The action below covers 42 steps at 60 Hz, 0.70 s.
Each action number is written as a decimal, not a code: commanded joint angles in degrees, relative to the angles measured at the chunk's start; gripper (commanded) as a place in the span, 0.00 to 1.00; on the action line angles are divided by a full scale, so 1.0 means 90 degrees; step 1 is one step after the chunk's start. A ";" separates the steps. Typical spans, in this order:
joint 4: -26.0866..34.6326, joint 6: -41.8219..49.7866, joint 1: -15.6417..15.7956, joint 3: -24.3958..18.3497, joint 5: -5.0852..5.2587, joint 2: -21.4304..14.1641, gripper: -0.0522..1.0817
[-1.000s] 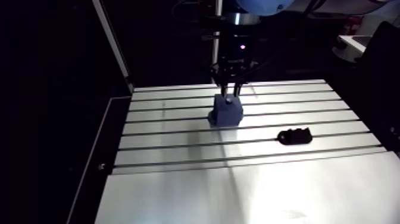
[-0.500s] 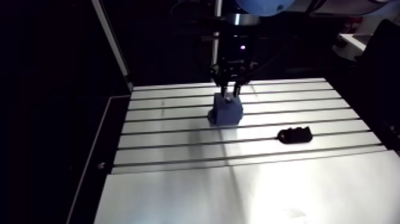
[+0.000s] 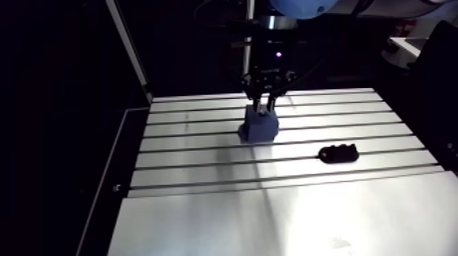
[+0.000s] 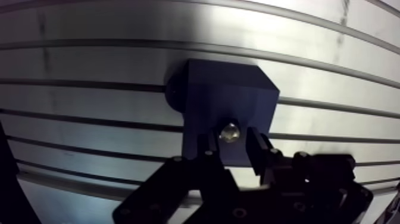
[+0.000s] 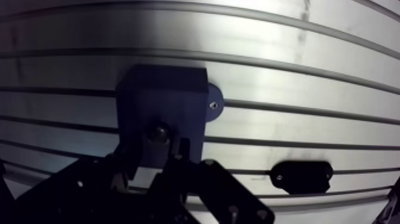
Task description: Pick up the M10 bolt and insert it into the hex recess until seated.
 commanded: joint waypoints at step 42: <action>-0.0012 -0.0109 -0.0005 0.0000 0.0004 0.0089 0.59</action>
